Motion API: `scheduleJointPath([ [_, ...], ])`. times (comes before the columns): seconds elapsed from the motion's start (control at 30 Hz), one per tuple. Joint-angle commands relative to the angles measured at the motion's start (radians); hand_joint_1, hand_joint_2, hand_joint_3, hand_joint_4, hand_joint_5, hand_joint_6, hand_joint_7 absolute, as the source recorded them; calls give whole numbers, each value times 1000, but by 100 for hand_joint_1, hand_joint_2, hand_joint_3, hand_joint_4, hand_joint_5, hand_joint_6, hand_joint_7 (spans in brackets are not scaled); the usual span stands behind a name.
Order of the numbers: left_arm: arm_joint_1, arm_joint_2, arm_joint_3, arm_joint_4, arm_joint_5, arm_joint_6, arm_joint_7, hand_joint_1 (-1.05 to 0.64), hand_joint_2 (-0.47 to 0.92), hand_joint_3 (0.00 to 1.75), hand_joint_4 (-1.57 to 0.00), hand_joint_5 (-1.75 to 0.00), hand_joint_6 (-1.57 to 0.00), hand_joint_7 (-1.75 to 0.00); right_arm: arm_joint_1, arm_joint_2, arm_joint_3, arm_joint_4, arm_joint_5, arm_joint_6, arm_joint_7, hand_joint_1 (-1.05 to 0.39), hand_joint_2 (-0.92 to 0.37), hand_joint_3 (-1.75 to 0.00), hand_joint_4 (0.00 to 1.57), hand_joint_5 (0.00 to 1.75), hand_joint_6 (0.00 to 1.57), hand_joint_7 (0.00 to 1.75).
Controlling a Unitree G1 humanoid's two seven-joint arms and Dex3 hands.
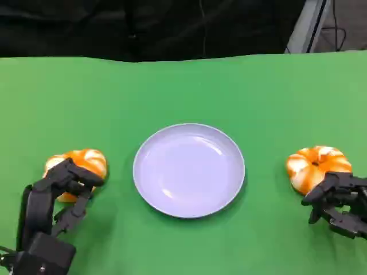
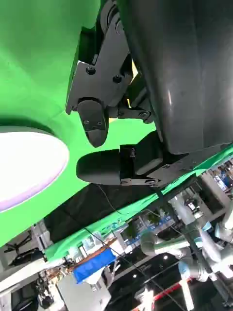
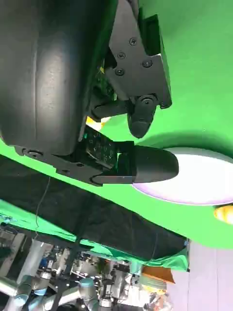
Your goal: Grasp the bread from the table and place it into the plate.
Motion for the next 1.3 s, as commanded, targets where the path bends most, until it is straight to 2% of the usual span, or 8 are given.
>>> scheduleJointPath([
  [0.03,10,7,3,1,-8,-6,-1,-6,89,52,-68,-143,-74,-122,-5,-24,-4,6,2,-1,-2,6,-90,-50,86,137,97,90],
  [0.53,8,8,1,4,4,-6,13,-6,89,53,-69,-142,-74,-122,-5,-23,-6,5,7,5,6,6,-91,-49,86,137,96,91],
  [0.73,12,10,0,-12,6,-17,12,-4,92,46,-74,-126,-81,-106,-7,-24,-6,8,3,3,-2,7,-91,-48,87,136,96,91],
  [0.8,19,12,-1,-28,9,-29,10,-10,92,31,-88,-57,-99,-37,-6,-25,-5,10,1,3,-4,6,-91,-48,87,136,96,90],
  [0.87,21,14,-1,-33,10,-35,8,-12,92,25,-95,-28,-106,-11,-6,-26,-4,11,-1,1,-5,5,-91,-48,87,136,96,90],
  [1.0,30,21,-2,-54,22,-33,14,-13,92,23,-98,-20,-108,-4,-7,-25,-4,11,0,2,-5,5,-91,-48,87,136,96,89],
  [1.07,42,29,-2,-82,38,-25,22,-19,92,16,-88,-11,-90,-1,-7,-24,-4,10,1,4,-3,5,-91,-48,87,137,96,89],
  [1.3,53,29,4,-110,49,-18,26,-20,92,12,-86,-5,-82,0,-9,-24,-6,14,5,3,2,5,-92,-47,87,137,96,89],
])
